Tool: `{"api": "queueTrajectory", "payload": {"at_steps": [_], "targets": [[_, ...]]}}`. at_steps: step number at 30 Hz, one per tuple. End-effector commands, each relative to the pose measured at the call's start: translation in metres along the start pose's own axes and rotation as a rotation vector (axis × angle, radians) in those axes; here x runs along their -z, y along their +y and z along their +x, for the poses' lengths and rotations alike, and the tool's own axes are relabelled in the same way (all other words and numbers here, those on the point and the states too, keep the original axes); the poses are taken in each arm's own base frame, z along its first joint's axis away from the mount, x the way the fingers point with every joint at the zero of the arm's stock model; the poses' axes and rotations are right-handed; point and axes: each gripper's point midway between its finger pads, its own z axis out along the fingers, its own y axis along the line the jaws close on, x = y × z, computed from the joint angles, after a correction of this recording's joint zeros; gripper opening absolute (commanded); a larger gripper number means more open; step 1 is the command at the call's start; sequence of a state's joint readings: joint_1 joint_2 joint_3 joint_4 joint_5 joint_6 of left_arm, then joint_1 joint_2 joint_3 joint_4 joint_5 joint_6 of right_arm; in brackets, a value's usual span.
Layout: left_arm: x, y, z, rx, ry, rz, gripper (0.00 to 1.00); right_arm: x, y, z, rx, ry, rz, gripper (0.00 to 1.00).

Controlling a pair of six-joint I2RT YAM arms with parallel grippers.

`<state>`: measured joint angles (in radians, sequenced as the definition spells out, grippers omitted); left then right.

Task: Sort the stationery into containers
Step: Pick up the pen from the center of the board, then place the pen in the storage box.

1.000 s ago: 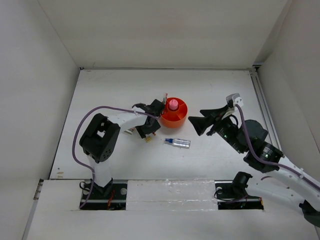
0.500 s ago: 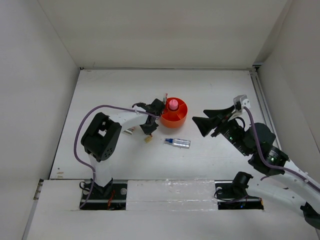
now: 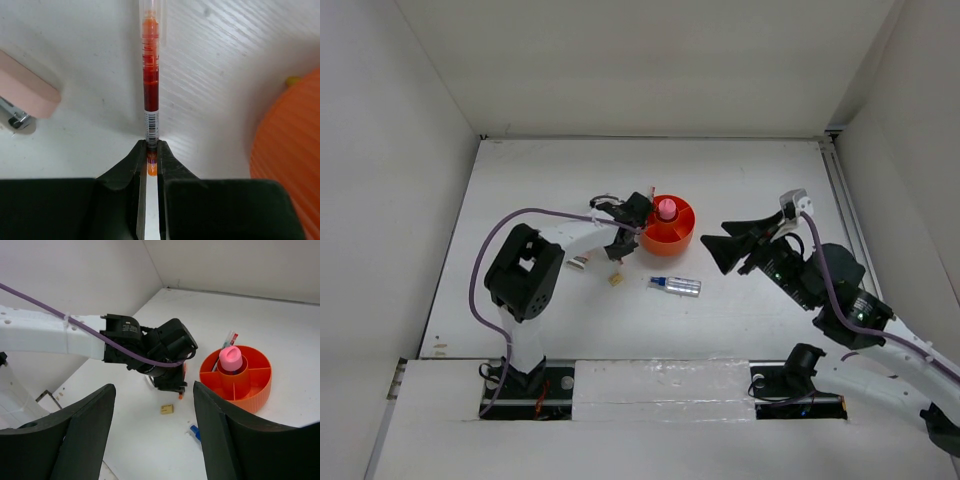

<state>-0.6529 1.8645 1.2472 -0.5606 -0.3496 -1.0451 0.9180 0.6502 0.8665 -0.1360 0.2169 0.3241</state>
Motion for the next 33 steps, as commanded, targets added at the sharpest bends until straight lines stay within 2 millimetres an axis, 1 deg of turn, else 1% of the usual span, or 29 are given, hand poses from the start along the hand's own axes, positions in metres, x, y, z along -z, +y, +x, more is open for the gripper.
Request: {"api": "queueTrajectory", "payload": {"at_steps": [1,2,3,5,6,7,8,9,11,12,13,14,15,16,17,18,19,20,21,22,23,24,25,26,27,28,30,32,33], "targets": [[0.053,-0.013,-0.032,-0.066,-0.173,0.050,0.00,0.001,0.012,-0.007,-0.019,-0.008,-0.047,0.69],[0.064,-0.012,-0.035,-0.099,-0.202,0.059,0.00,0.001,0.013,-0.011,-0.021,-0.016,-0.050,0.69],[0.074,-0.012,-0.045,-0.092,-0.257,0.062,0.00,-0.001,0.013,-0.008,-0.019,-0.008,-0.047,0.69],[0.101,-0.013,-0.052,-0.097,-0.300,0.127,0.00,-0.001,0.015,-0.020,-0.027,-0.048,-0.050,0.69],[0.112,-0.013,-0.054,-0.116,-0.323,0.145,0.00,-0.004,0.015,-0.017,-0.025,-0.037,-0.046,0.69],[0.117,-0.011,-0.056,-0.122,-0.334,0.160,0.00,-0.008,0.012,-0.021,-0.027,-0.050,-0.022,0.69],[0.131,-0.010,-0.059,-0.129,-0.353,0.200,0.00,-0.008,0.012,-0.026,-0.040,-0.063,-0.017,0.69],[0.139,-0.012,-0.061,-0.131,-0.360,0.237,0.00,-0.011,0.011,-0.023,-0.048,-0.054,-0.004,0.72],[0.149,-0.010,-0.057,-0.189,-0.364,0.286,0.00,-0.015,0.008,-0.031,-0.056,-0.092,0.018,0.75],[0.169,-0.012,-0.059,-0.186,-0.397,0.356,0.00,-0.019,0.008,-0.034,-0.058,-0.101,0.026,0.78],[0.178,-0.013,-0.058,-0.202,-0.413,0.387,0.00,-0.022,0.007,-0.034,-0.071,-0.106,0.036,0.83],[0.182,-0.009,-0.054,-0.256,-0.432,0.405,0.00,-0.025,0.006,-0.039,-0.074,-0.120,0.050,0.85],[0.205,-0.010,-0.050,-0.272,-0.471,0.469,0.00,-0.027,0.010,-0.047,-0.089,-0.134,0.045,0.86],[0.218,-0.014,-0.049,-0.287,-0.498,0.520,0.00,-0.036,0.009,-0.039,-0.083,-0.114,0.053,0.88],[0.228,-0.015,-0.046,-0.315,-0.520,0.559,0.00,-0.040,0.012,-0.042,-0.098,-0.120,0.050,0.93],[0.232,-0.012,-0.041,-0.373,-0.542,0.575,0.00,-0.046,0.018,-0.044,-0.114,-0.126,0.028,0.95],[0.254,-0.015,-0.038,-0.376,-0.567,0.663,0.00,-0.051,0.019,-0.050,-0.115,-0.135,0.024,0.97],[0.263,-0.017,-0.030,-0.407,-0.558,0.724,0.00,-0.064,0.021,-0.040,-0.118,-0.105,0.025,1.00],[0.265,-0.017,-0.024,-0.432,-0.563,0.756,0.00,-0.070,0.027,-0.039,-0.126,-0.096,0.003,1.00],[0.280,-0.014,-0.025,-0.436,-0.586,0.815,0.00,-0.075,0.032,-0.043,-0.127,-0.095,-0.012,1.00],[0.290,-0.015,-0.025,-0.429,-0.596,0.866,0.00,-0.087,0.033,-0.032,-0.119,-0.060,-0.010,1.00],[0.298,-0.017,-0.020,-0.444,-0.585,0.925,0.00,-0.092,0.035,-0.032,-0.130,-0.063,-0.012,1.00],[0.299,-0.016,-0.016,-0.447,-0.579,0.950,0.00,-0.097,0.034,-0.026,-0.139,-0.048,-0.006,1.00],[0.311,-0.014,-0.018,-0.438,-0.598,1.001,0.00,-0.100,0.038,-0.029,-0.141,-0.053,-0.019,1.00],[0.318,-0.014,-0.018,-0.444,-0.604,1.029,0.00,-0.108,0.039,-0.025,-0.138,-0.041,-0.014,1.00],[0.315,-0.015,-0.013,-0.461,-0.587,1.037,0.00,-0.110,0.040,-0.019,-0.135,-0.024,-0.023,1.00],[0.319,-0.014,-0.010,-0.476,-0.585,1.061,0.00,-0.118,0.045,-0.014,-0.133,-0.007,-0.046,0.99],[0.322,-0.016,-0.008,-0.481,-0.578,1.084,0.00,-0.120,0.054,-0.018,-0.146,-0.015,-0.088,0.96],[0.325,-0.017,-0.007,-0.482,-0.577,1.100,0.00,-0.124,0.055,-0.014,-0.145,-0.007,-0.095,0.96]]}}
